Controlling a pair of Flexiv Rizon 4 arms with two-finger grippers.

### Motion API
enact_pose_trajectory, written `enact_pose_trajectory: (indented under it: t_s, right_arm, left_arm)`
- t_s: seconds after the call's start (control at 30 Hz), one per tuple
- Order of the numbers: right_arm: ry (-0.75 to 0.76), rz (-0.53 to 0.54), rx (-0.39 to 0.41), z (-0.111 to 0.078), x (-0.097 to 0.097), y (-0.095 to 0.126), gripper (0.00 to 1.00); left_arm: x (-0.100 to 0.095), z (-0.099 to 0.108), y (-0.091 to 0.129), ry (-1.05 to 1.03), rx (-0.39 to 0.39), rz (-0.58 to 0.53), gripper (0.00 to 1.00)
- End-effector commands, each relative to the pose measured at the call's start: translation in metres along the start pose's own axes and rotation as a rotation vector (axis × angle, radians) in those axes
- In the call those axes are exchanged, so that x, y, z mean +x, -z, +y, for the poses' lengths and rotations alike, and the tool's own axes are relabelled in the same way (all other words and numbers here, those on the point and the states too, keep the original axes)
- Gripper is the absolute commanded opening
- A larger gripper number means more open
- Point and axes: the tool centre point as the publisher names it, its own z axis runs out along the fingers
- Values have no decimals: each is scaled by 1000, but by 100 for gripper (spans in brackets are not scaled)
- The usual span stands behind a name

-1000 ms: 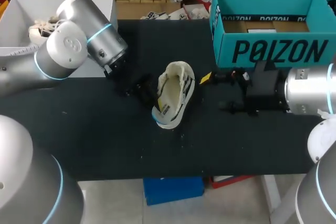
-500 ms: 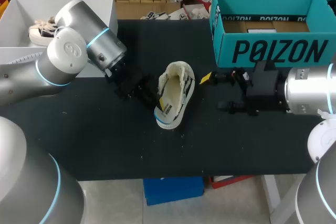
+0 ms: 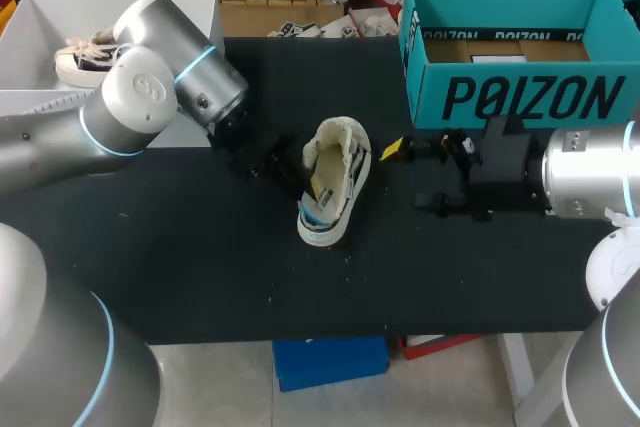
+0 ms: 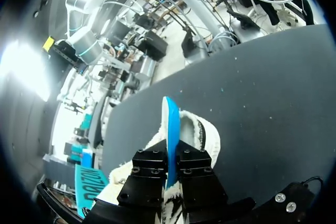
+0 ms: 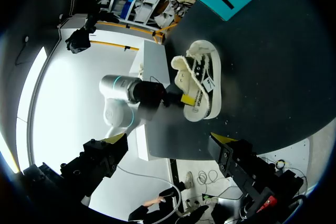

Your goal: Take the shoe out of the shoebox, open the shoe tongue, remove and reinsert the insole, then place the shoe into the shoebox

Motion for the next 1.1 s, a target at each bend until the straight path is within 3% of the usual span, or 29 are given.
enact_pose_trajectory:
  t_s: [0.03,0.77,0.8,0.83,0.93,1.1]
  right_arm:
    - [0,-1,1,0,0,-1,100]
    - [0,-1,1,0,0,-1,100]
    - [0,-1,1,0,0,-1,100]
    - [0,-1,1,0,0,-1,100]
    - [0,-1,1,0,0,-1,100]
    - [0,-1,1,0,0,-1,100]
  left_arm:
    - [0,10,-4,9,-2,8,0]
    - [-14,34,-4,43,-80,32,0]
    - [-14,34,-5,43,-80,35,2]
    - [-14,32,-5,43,-79,37,22]
    - [-16,24,-2,38,-67,40,47]
    - [-19,7,7,30,-41,18,47]
